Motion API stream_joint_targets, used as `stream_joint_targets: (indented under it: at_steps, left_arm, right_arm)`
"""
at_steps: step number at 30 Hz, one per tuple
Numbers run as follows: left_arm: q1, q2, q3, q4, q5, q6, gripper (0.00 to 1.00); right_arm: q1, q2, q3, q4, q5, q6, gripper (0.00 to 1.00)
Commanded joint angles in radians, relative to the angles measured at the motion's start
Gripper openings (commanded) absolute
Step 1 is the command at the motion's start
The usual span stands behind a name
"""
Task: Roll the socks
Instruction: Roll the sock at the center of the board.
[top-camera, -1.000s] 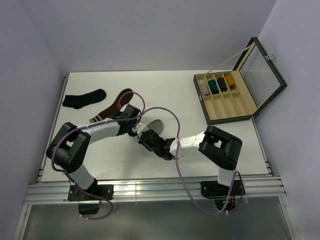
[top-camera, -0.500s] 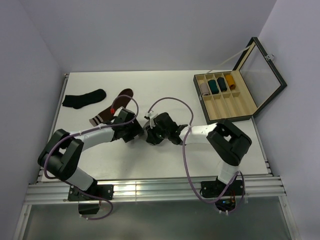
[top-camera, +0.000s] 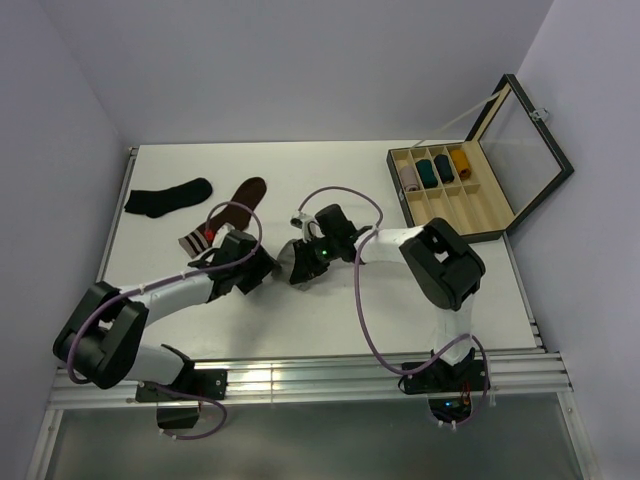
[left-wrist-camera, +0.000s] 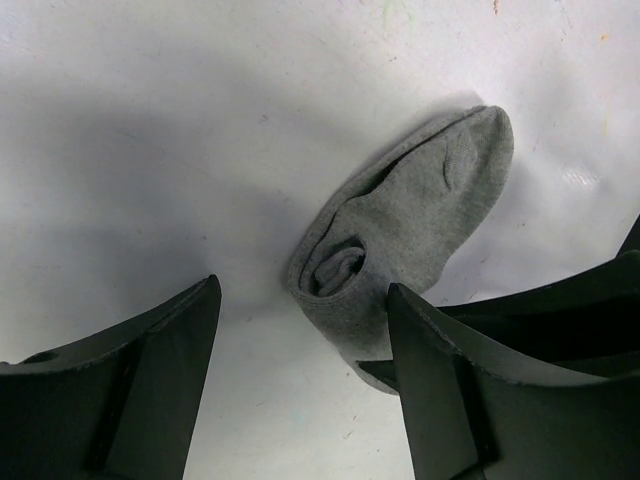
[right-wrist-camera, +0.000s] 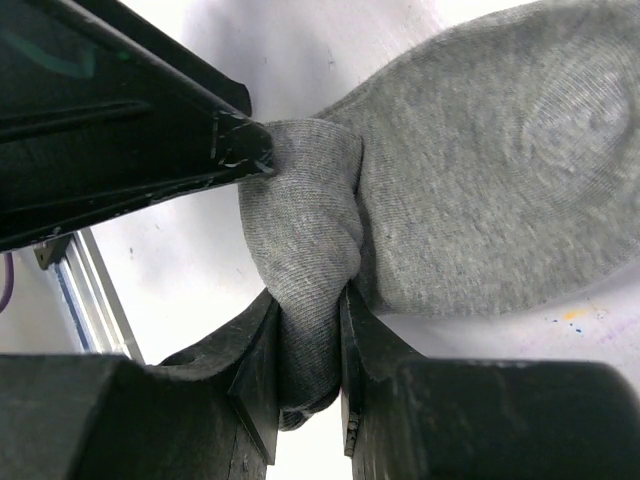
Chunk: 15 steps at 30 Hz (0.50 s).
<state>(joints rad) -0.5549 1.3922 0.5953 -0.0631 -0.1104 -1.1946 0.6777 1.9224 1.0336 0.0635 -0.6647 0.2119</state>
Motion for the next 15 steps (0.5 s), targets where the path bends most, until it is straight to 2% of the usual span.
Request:
stream_joint_targets:
  at_steps: [1,5,8,10,15]
  left_arm:
    - [0.001,-0.054,-0.014,0.037,-0.011,-0.014,0.73]
    - [0.001,-0.1,-0.057,0.054,-0.018,-0.037,0.72]
    - [0.0,-0.171,-0.127,0.15,-0.025,-0.086,0.74]
    - [0.0,-0.214,-0.159,0.187,-0.035,-0.111,0.8]
    - [-0.002,-0.144,-0.137,0.189,0.004,-0.108,0.82]
  right_arm:
    - [0.0,0.038,0.028,-0.162,0.008,-0.042,0.0]
    - [0.002,0.058,0.059,-0.214,0.01,-0.055,0.0]
    - [0.002,0.072,0.074,-0.226,0.008,-0.048,0.0]
    - [0.002,0.081,0.079,-0.226,0.007,-0.045,0.0]
    - [0.003,0.084,0.083,-0.215,-0.001,-0.037,0.0]
